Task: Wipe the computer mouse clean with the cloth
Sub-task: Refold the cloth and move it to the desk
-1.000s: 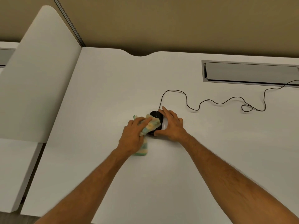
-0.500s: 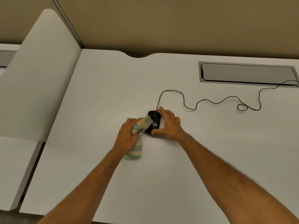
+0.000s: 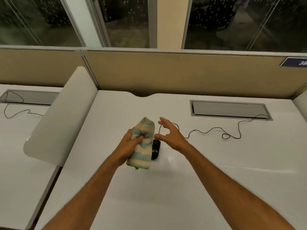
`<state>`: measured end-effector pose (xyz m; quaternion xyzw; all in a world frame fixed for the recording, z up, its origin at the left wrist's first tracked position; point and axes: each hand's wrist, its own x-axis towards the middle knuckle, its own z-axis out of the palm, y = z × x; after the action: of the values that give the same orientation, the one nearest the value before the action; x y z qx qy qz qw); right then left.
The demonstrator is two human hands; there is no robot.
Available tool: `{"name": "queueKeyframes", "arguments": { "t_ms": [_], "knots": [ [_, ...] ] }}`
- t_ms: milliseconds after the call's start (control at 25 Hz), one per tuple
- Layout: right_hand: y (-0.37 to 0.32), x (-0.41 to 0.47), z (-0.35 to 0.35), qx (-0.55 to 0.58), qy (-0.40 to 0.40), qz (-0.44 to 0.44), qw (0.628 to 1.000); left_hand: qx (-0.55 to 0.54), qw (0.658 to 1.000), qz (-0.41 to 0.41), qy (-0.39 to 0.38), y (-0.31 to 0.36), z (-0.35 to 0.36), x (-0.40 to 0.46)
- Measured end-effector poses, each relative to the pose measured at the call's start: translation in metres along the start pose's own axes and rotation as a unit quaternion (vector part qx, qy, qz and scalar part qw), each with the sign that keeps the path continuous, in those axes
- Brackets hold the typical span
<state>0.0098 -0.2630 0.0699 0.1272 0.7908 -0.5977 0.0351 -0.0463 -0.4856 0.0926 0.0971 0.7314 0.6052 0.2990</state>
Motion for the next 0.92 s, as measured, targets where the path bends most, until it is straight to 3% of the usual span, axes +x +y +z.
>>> {"name": "queueKeyframes", "arguments": {
  "t_ms": [80,200,320,400,440,520,600,720,840,920],
  "knots": [
    [-0.031,-0.021,-0.013,0.056,0.039,-0.008,0.998,-0.093,0.995,-0.02,-0.009,0.031,0.006,-0.011],
    [-0.066,-0.054,-0.023,0.034,0.095,-0.056,0.993,-0.104,0.994,-0.02,0.03,0.067,0.022,-0.021],
    [-0.093,-0.08,-0.028,-0.116,0.175,-0.266,0.941,-0.119,0.991,-0.006,0.066,0.092,0.038,-0.025],
    [-0.105,-0.085,-0.033,-0.225,0.165,-0.363,0.889,-0.141,0.99,0.008,0.026,0.103,0.048,-0.026],
    [-0.107,-0.085,-0.037,-0.266,0.135,-0.37,0.88,-0.14,0.99,0.024,-0.004,0.107,0.053,-0.026],
    [-0.105,-0.084,-0.05,-0.307,0.06,-0.311,0.897,-0.139,0.987,0.051,-0.061,0.113,0.066,-0.024],
    [-0.093,-0.084,-0.066,-0.276,0.01,-0.228,0.933,-0.143,0.984,0.049,-0.095,0.115,0.082,-0.019],
    [-0.071,-0.087,-0.092,-0.242,0.028,-0.149,0.958,-0.051,0.994,0.039,-0.093,0.113,0.109,-0.012],
    [-0.053,-0.095,-0.125,-0.177,0.064,-0.111,0.976,0.114,0.984,0.109,-0.081,0.109,0.145,0.001],
    [-0.044,-0.102,-0.15,-0.141,0.075,-0.093,0.983,0.139,0.976,0.131,-0.11,0.107,0.166,0.012]
  ]
}}
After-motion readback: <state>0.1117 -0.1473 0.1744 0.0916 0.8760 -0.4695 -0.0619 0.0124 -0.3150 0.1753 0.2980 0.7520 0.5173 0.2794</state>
